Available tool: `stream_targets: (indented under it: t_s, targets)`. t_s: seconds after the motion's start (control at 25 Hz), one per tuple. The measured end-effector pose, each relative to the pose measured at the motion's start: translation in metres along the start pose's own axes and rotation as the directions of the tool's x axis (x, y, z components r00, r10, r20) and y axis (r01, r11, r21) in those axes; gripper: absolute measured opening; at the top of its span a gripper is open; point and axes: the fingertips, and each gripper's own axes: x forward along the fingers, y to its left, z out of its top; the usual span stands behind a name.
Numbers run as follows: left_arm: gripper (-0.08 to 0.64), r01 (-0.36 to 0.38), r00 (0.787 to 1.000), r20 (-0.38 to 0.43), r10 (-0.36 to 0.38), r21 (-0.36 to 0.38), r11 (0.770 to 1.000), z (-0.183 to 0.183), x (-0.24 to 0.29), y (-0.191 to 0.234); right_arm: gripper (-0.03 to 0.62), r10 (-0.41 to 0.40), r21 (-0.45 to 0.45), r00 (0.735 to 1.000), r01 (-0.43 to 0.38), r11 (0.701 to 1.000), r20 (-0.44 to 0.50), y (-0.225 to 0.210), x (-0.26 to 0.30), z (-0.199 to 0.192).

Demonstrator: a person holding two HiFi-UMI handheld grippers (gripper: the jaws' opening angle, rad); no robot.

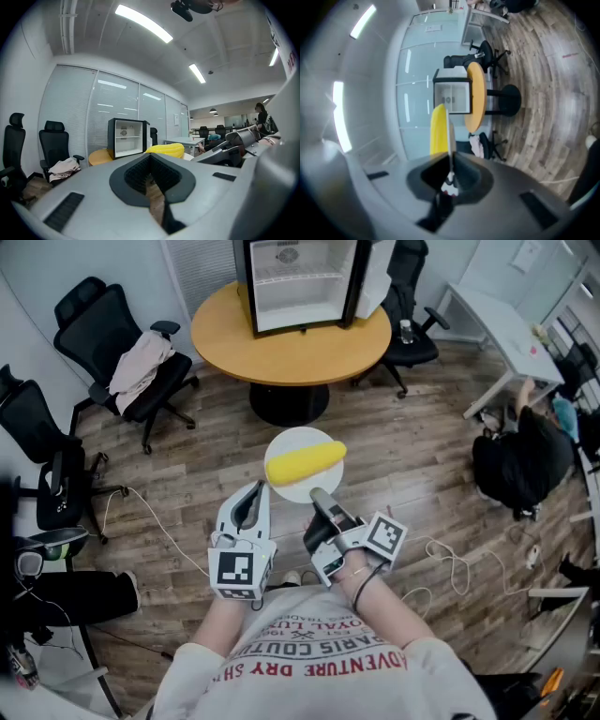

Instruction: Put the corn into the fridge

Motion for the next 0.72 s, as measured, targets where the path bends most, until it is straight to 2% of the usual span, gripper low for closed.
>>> stream_targets:
  t_s: [0.72]
  targets:
    - [0.025, -0.002, 1.0, 0.0, 0.002, -0.013, 1.0, -0.0082, -0.008, 0.0051, 0.038, -0.013, 0.008, 1.0, 0.012, 1.0, 0.012, -0.0027, -0.0009, 0.0024]
